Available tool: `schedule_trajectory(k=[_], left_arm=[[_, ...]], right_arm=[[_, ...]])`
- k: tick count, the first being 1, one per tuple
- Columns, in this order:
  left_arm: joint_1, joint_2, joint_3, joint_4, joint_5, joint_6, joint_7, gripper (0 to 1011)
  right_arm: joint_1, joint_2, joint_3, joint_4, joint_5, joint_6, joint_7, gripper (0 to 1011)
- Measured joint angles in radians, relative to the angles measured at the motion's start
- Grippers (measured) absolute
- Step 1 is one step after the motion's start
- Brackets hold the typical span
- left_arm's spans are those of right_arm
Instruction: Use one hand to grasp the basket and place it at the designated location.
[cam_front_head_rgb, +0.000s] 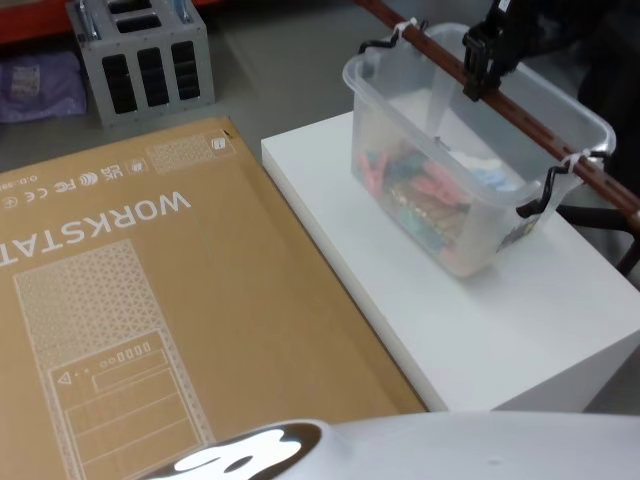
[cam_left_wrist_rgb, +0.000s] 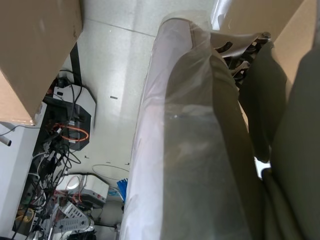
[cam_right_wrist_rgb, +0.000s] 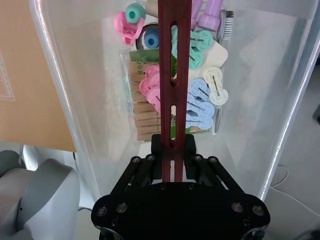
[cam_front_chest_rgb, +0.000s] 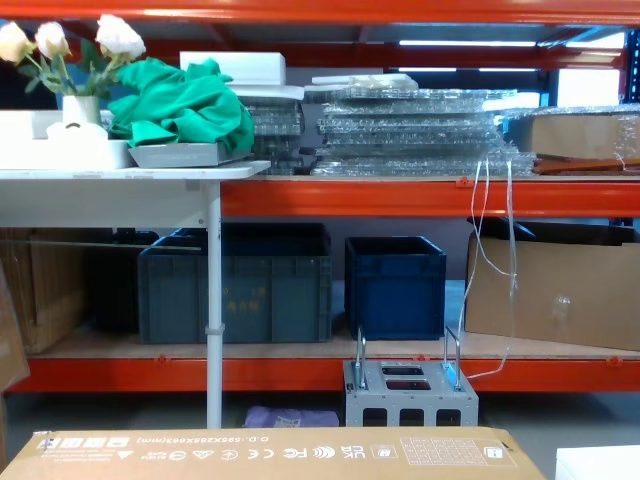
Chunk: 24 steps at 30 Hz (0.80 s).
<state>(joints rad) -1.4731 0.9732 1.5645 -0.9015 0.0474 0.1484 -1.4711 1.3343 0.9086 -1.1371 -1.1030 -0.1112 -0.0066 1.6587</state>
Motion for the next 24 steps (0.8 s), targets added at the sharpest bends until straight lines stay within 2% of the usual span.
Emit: schedule_trajectory(k=[7,15,21,24], left_arm=[[0.0,0.0,0.0,0.0,0.0,0.0,0.0,0],[0.0,0.0,0.0,0.0,0.0,0.0,0.0,0],[0.0,0.0,0.0,0.0,0.0,0.0,0.0,0],[0.0,0.0,0.0,0.0,0.0,0.0,0.0,0]], right_arm=[[0.021,0.008,0.004,-0.036,-0.006,-0.01,-0.016,234],[0.045,-0.006,0.005,-0.049,-0.015,-0.043,-0.027,233],[0.07,-0.041,-0.005,-0.028,-0.014,-0.1,-0.019,233],[0.086,-0.07,-0.016,-0.001,-0.01,-0.154,-0.012,233]])
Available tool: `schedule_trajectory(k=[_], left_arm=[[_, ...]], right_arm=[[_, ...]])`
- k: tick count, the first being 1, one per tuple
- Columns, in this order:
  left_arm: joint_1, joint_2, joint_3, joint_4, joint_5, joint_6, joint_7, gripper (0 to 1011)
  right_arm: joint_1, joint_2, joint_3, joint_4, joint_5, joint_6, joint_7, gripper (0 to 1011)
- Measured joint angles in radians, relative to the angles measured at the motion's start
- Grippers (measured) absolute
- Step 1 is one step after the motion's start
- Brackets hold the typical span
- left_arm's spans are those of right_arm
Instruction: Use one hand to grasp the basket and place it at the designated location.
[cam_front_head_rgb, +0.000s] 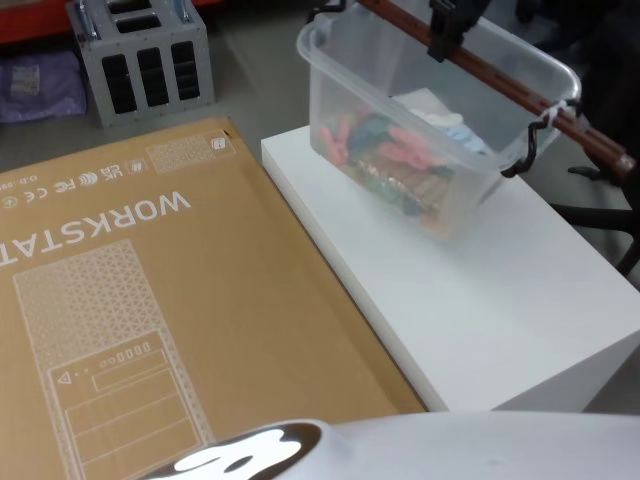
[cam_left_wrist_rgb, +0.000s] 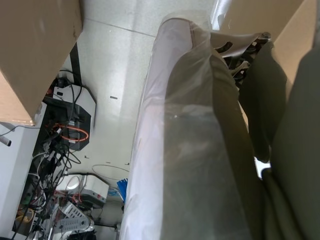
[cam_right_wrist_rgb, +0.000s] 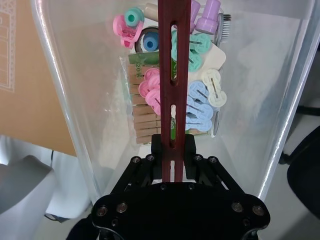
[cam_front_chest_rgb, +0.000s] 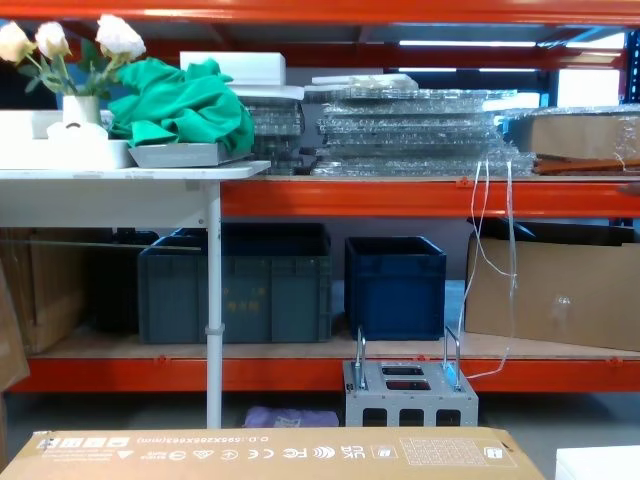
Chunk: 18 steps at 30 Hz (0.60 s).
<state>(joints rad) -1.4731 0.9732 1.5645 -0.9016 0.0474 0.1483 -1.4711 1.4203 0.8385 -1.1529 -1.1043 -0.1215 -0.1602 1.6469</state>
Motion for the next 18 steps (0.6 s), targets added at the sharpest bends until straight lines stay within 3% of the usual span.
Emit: schedule_trajectory(k=[10,18], left_arm=[[0.0,0.0,0.0,0.0,0.0,0.0,0.0,0],[0.0,0.0,0.0,0.0,0.0,0.0,0.0,0]], right_arm=[[0.033,-0.079,-0.028,0.075,0.022,-0.153,0.019,233],[0.039,-0.088,-0.039,0.036,0.066,-0.212,0.045,233]])
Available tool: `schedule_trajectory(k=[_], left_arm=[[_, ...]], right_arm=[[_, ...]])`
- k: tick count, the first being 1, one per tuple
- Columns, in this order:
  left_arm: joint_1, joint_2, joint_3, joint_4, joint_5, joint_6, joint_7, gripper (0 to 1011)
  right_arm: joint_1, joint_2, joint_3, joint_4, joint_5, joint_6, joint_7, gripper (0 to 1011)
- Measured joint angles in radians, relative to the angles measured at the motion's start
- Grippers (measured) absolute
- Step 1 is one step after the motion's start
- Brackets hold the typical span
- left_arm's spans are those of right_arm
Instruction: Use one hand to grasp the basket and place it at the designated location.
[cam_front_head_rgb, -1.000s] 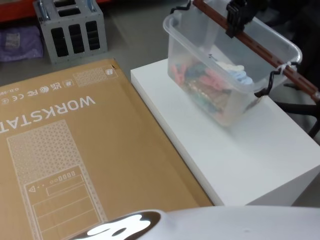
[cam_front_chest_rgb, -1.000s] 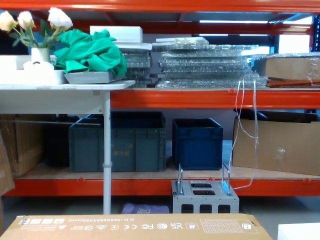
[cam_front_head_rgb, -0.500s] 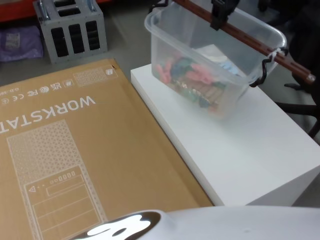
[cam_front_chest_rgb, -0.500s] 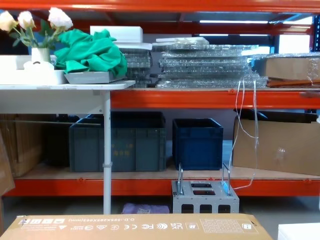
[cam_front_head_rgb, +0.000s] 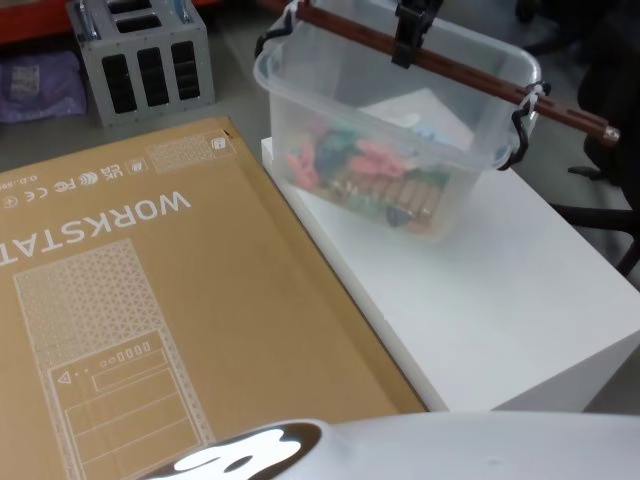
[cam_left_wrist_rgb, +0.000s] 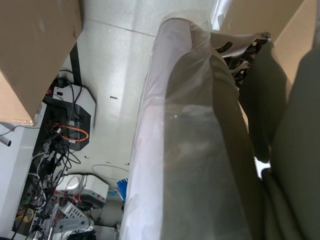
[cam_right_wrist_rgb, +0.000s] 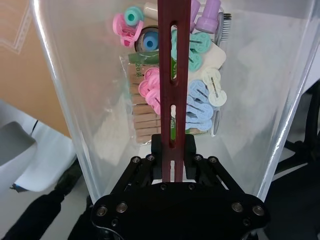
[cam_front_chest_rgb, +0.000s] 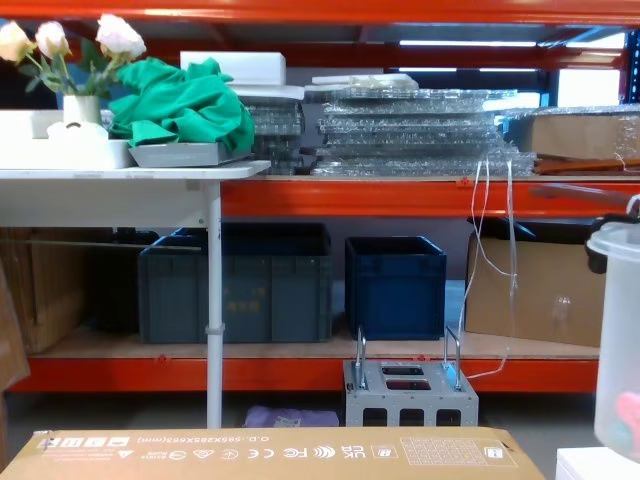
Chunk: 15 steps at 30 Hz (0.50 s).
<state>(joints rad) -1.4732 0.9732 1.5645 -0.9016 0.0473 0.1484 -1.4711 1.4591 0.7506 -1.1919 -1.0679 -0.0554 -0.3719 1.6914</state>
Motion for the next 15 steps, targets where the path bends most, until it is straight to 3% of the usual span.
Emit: schedule_trajectory(k=[15], left_arm=[[0.0,0.0,0.0,0.0,0.0,0.0,0.0,0]], right_arm=[[-0.018,0.075,-0.022,-0.237,0.062,-0.036,0.012,233]])
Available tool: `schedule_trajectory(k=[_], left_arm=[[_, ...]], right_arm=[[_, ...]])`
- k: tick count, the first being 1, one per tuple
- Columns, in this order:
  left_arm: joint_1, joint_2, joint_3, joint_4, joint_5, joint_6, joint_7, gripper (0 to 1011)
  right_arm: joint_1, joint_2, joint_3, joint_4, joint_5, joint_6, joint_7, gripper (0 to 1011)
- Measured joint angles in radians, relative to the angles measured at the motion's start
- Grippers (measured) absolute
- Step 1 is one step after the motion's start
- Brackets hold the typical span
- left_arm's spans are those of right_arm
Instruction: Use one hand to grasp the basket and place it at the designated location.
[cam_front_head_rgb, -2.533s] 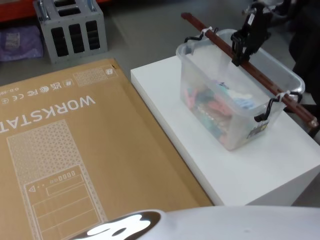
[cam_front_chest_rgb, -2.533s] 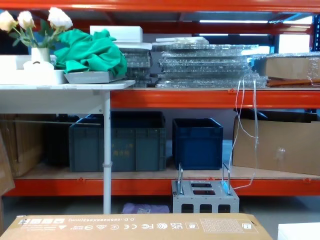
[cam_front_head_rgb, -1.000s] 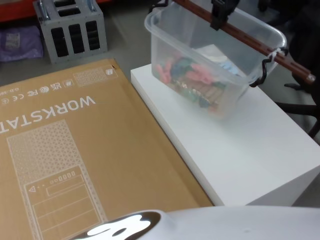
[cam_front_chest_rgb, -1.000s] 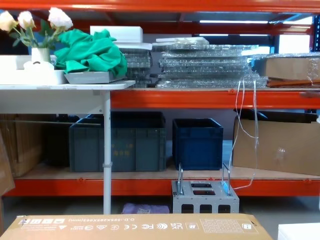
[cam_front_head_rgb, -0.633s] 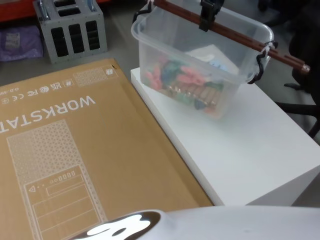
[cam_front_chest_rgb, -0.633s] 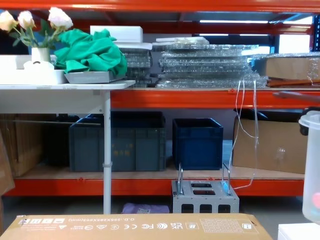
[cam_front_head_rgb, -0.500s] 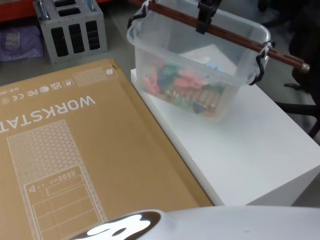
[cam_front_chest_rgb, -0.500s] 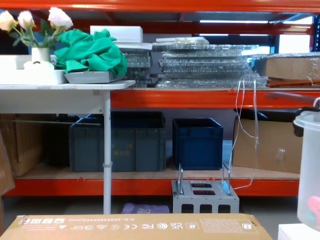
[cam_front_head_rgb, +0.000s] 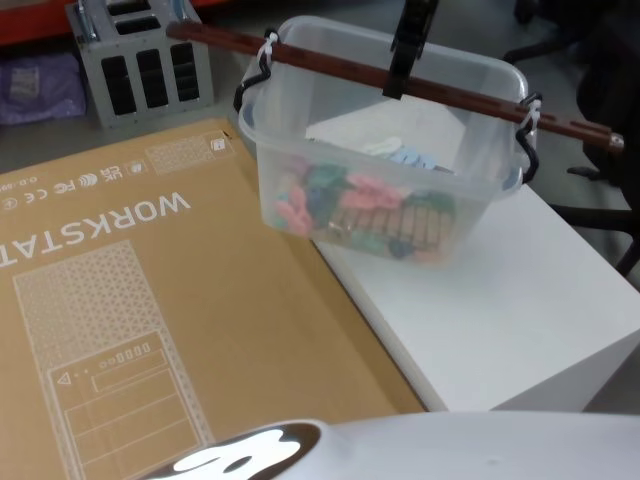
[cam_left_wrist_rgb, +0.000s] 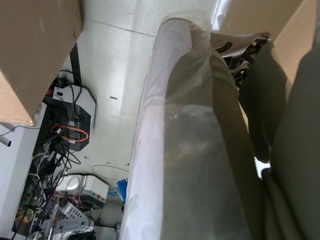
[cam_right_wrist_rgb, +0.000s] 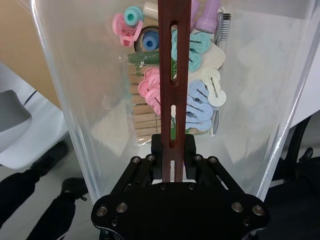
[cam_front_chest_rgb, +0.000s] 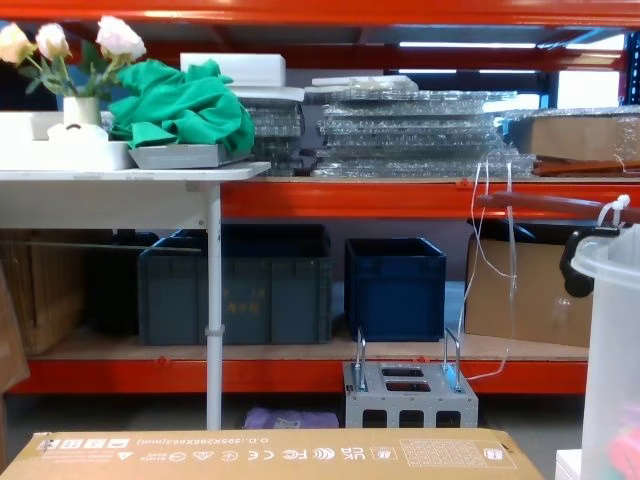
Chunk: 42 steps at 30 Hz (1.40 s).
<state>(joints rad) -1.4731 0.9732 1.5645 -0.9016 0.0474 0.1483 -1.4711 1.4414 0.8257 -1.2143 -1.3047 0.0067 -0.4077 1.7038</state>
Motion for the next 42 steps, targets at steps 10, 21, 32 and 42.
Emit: schedule_trajectory(k=[10,21,32,42], left_arm=[[0.0,0.0,0.0,0.0,0.0,0.0,0.0,0],[0.0,0.0,0.0,0.0,0.0,0.0,0.0,0],[0.0,0.0,0.0,0.0,0.0,0.0,0.0,0],[0.0,0.0,0.0,0.0,0.0,0.0,0.0,0]], right_arm=[[-0.007,0.025,-0.021,-0.13,0.001,-0.036,-0.029,233],[-0.005,0.027,-0.046,-0.223,0.001,-0.084,-0.048,233],[-0.008,0.015,-0.083,-0.312,0.0,-0.146,-0.061,233],[-0.012,-0.001,-0.109,-0.358,-0.004,-0.192,-0.086,233]])
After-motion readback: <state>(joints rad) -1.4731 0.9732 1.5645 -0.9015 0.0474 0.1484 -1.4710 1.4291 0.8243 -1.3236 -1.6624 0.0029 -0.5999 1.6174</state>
